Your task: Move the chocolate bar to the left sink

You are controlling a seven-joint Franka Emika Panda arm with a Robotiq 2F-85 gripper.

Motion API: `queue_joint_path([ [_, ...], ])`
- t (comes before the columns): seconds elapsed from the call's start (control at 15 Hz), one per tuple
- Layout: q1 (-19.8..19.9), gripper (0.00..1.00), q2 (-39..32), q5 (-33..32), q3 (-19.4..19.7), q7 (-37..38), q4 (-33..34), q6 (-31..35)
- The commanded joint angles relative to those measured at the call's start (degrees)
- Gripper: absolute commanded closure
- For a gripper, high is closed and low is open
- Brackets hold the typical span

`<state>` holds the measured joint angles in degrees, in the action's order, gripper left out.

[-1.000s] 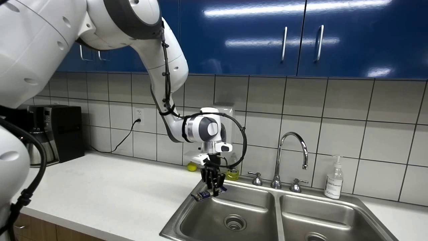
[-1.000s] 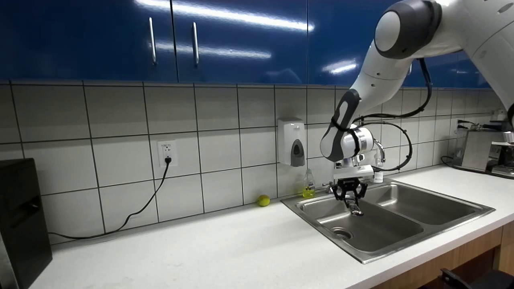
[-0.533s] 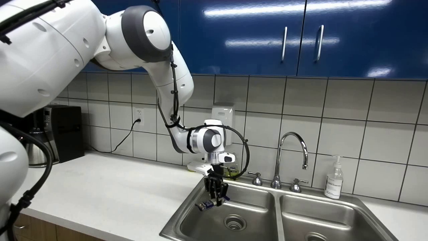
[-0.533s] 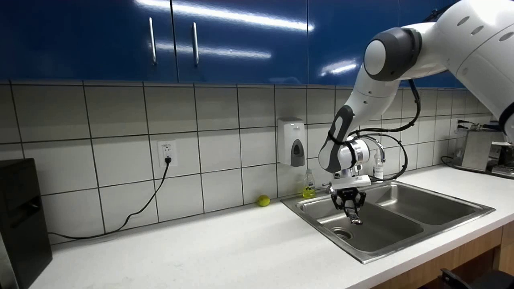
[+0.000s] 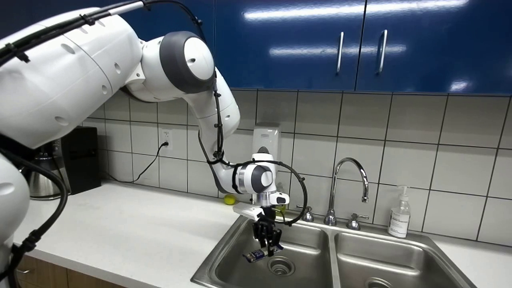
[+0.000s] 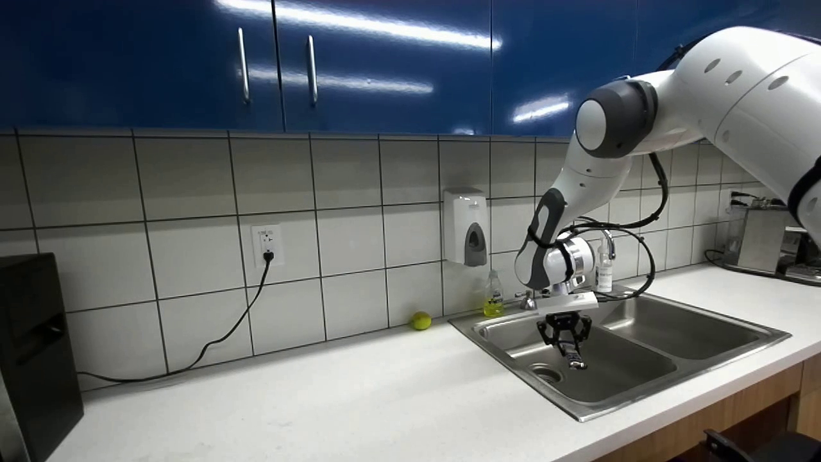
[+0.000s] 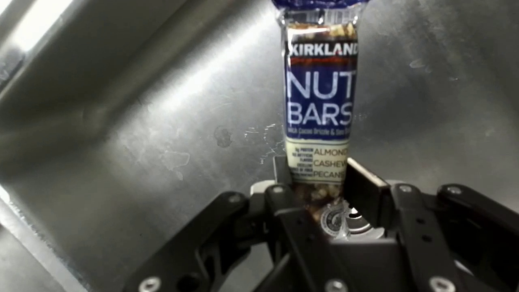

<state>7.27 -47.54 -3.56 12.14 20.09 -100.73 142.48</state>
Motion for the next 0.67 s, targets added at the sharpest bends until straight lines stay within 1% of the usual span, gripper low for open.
queue_joint_path([
  [0.0, 1.58, 0.88, -3.98, 2.08, -0.25, -2.84, 5.29, -1.90],
  [0.6, 2.65, 0.88, -11.62, 3.08, -0.19, -3.49, 12.56, -2.24],
])
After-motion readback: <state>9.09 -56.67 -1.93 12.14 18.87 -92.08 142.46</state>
